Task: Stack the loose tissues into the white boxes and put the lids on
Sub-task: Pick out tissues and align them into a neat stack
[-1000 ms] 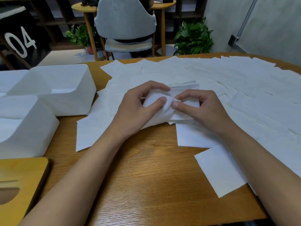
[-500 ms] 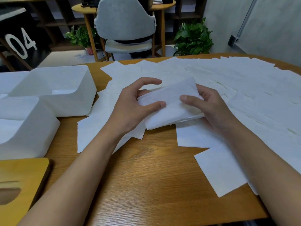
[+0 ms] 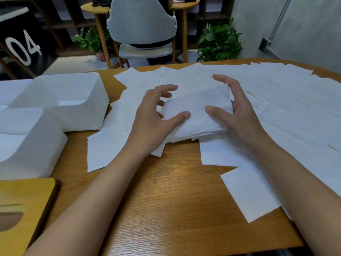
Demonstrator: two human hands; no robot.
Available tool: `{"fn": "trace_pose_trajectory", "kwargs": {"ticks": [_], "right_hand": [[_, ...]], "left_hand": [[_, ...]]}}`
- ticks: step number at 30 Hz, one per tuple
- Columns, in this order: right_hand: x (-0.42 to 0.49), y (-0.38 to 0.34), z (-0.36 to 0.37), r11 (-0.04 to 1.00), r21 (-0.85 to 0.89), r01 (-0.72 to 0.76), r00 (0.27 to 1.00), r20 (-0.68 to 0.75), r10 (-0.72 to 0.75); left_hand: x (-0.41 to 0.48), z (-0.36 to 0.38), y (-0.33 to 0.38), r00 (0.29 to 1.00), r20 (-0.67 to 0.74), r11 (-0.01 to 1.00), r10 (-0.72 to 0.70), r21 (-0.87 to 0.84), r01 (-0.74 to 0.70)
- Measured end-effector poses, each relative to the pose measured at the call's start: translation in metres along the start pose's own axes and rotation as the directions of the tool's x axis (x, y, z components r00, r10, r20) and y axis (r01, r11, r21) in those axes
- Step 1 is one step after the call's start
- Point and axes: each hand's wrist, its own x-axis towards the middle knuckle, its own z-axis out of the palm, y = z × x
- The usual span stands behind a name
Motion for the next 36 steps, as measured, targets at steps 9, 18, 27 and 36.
{"fn": "trace_pose_trajectory", "kwargs": {"ticks": [9, 18, 27, 36], "right_hand": [[0.002, 0.002, 0.002, 0.999, -0.036, -0.039, 0.999, 0.022, 0.040], [-0.002, -0.002, -0.006, 0.995, 0.051, -0.080, 0.987, 0.144, 0.072], [0.003, 0.004, -0.006, 0.994, -0.067, -0.088, 0.988, -0.131, 0.079], [0.003, 0.002, -0.005, 0.991, -0.088, -0.096, 0.987, -0.141, 0.083]], "left_hand": [[-0.004, 0.005, 0.005, 0.977, 0.147, 0.948, -0.154, -0.256, 0.189], [-0.002, 0.002, 0.000, 0.986, 0.155, 0.959, -0.066, -0.263, 0.106], [-0.013, 0.017, -0.003, 0.941, 0.100, 0.913, 0.324, 0.229, -0.339], [-0.022, 0.027, -0.004, 0.814, 0.556, 0.941, 0.168, 0.154, -0.300]]}}
